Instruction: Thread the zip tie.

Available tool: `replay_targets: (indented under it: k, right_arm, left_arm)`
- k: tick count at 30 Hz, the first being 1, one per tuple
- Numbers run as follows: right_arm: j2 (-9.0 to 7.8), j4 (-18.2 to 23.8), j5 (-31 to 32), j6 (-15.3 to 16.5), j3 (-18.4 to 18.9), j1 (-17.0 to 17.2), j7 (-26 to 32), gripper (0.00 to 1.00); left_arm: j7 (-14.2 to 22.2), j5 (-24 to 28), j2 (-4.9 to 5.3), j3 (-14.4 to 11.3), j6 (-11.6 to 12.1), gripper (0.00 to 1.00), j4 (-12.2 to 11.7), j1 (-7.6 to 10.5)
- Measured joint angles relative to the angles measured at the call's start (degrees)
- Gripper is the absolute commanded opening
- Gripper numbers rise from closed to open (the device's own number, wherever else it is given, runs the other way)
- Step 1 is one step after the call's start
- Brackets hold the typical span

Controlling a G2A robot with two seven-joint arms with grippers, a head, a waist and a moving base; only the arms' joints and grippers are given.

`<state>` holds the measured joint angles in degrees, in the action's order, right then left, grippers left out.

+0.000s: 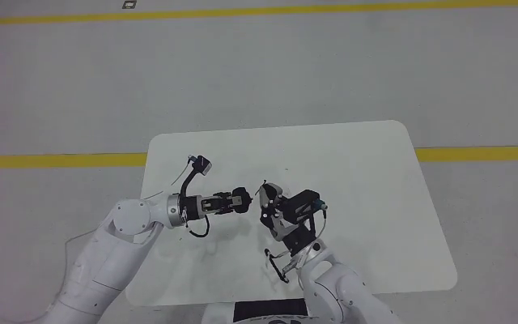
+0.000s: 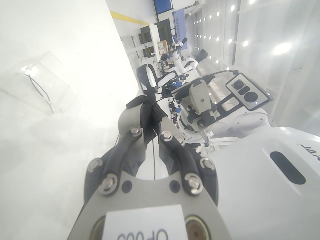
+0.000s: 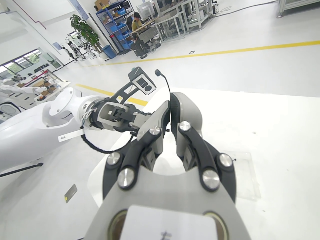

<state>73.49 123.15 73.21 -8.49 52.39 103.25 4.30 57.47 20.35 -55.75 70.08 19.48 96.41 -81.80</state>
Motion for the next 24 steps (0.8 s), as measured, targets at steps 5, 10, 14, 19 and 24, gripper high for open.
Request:
replay_targets:
  k: [5,10,14,19,24]
  right_arm:
    - [0.08,0.3,3.1,-1.8,-1.4,0.7,-1.2,0.0]
    - [0.04,-0.2,4.2,-2.0,-1.4,1.0,-1.9,0.0]
    - [0.02,-0.9,5.1,-1.9,-1.7,1.1,-2.3,0.0]
    - [0.08,-1.2,6.0,-2.5,-1.8,1.0,-3.3,0.0]
    - [0.08,-1.3,5.8,-2.4,-1.7,0.9,-3.2,0.0]
  left_arm:
    - [0.0,0.0,0.0,0.0,0.0,0.0,0.0,0.0]
    - [0.0,0.0,0.0,0.0,0.0,0.0,0.0,0.0]
    - [0.0,0.0,0.0,0.0,0.0,0.0,0.0,0.0]
    - [0.0,0.0,0.0,0.0,0.0,0.0,0.0,0.0]
    - [-0.8,-0.3,-0.04,-0.3,-0.3,0.0,0.2,-0.02]
